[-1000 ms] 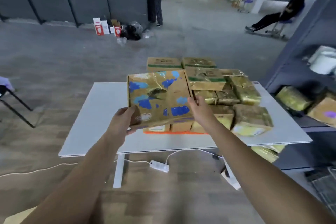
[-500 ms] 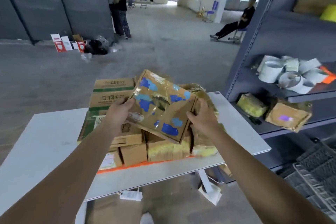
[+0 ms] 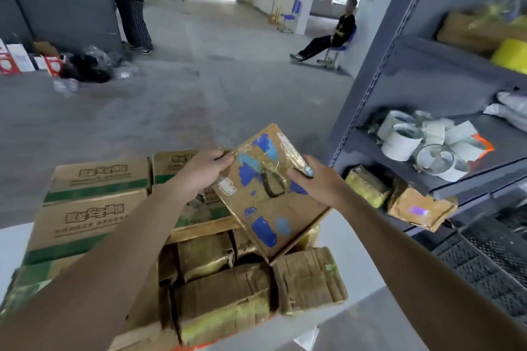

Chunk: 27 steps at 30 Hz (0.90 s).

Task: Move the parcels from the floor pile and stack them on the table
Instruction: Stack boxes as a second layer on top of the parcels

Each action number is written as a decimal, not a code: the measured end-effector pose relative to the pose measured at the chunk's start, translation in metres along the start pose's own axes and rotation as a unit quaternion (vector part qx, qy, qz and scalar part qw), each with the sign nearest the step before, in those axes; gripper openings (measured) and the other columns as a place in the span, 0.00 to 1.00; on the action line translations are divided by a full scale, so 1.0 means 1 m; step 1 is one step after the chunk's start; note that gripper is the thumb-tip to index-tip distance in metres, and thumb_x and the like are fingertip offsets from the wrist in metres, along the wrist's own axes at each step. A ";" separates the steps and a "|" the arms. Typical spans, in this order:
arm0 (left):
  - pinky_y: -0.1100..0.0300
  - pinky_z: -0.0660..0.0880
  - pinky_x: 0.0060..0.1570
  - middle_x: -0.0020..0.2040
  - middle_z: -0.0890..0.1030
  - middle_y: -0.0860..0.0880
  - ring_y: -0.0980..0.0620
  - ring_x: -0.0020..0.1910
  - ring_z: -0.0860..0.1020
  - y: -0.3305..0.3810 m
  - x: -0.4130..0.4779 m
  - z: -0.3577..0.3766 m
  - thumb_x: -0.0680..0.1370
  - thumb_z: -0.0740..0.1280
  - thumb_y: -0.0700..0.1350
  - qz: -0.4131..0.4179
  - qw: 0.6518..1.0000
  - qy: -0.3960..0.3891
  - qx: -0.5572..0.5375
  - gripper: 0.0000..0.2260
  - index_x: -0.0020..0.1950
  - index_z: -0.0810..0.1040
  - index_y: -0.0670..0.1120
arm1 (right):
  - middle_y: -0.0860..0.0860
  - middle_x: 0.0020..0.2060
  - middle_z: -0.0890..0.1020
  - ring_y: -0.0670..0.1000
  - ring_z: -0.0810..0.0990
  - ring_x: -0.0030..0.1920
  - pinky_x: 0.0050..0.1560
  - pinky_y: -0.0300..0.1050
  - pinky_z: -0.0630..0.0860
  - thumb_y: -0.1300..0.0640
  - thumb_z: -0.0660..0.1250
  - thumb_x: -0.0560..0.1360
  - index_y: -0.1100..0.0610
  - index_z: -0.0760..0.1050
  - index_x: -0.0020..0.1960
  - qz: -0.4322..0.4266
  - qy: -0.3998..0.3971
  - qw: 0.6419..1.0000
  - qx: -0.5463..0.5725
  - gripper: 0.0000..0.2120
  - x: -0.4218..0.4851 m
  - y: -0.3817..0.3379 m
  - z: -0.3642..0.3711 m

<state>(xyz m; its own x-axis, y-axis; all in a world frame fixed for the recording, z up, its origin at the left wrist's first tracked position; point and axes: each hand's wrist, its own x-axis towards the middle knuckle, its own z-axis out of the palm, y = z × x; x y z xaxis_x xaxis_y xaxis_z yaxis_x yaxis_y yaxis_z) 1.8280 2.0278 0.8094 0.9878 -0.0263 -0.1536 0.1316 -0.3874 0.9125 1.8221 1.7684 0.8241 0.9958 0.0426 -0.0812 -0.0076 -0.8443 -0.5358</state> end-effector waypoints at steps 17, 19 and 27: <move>0.48 0.50 0.76 0.79 0.55 0.46 0.45 0.77 0.51 -0.041 0.060 0.057 0.83 0.53 0.48 -0.055 0.918 0.013 0.392 0.24 0.79 0.54 0.46 | 0.64 0.59 0.73 0.63 0.73 0.60 0.55 0.51 0.69 0.54 0.48 0.85 0.64 0.69 0.63 0.091 -0.090 0.990 0.050 0.18 0.135 0.074 0.038; 0.46 0.52 0.76 0.79 0.53 0.45 0.45 0.78 0.51 -0.043 0.063 0.062 0.83 0.52 0.50 -0.066 0.902 0.005 0.426 0.23 0.78 0.56 0.47 | 0.64 0.57 0.75 0.61 0.75 0.56 0.53 0.51 0.70 0.56 0.46 0.85 0.64 0.70 0.61 0.087 -0.099 0.990 0.051 0.18 0.142 0.071 0.046; 0.48 0.48 0.75 0.79 0.50 0.45 0.46 0.78 0.48 -0.061 0.063 0.075 0.83 0.48 0.52 -0.048 0.874 0.035 0.481 0.23 0.78 0.54 0.50 | 0.54 0.39 0.75 0.54 0.75 0.42 0.43 0.46 0.69 0.50 0.47 0.84 0.61 0.71 0.49 0.050 -0.115 0.992 0.009 0.19 0.153 0.071 0.066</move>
<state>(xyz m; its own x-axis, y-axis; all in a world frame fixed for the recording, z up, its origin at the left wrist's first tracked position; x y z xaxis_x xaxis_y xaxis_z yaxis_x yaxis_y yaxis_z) 1.8758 1.9809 0.7161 0.9833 0.0925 -0.1565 0.1161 -0.9820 0.1491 1.9678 1.7506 0.7184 0.9431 0.0819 -0.3224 -0.1080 -0.8413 -0.5297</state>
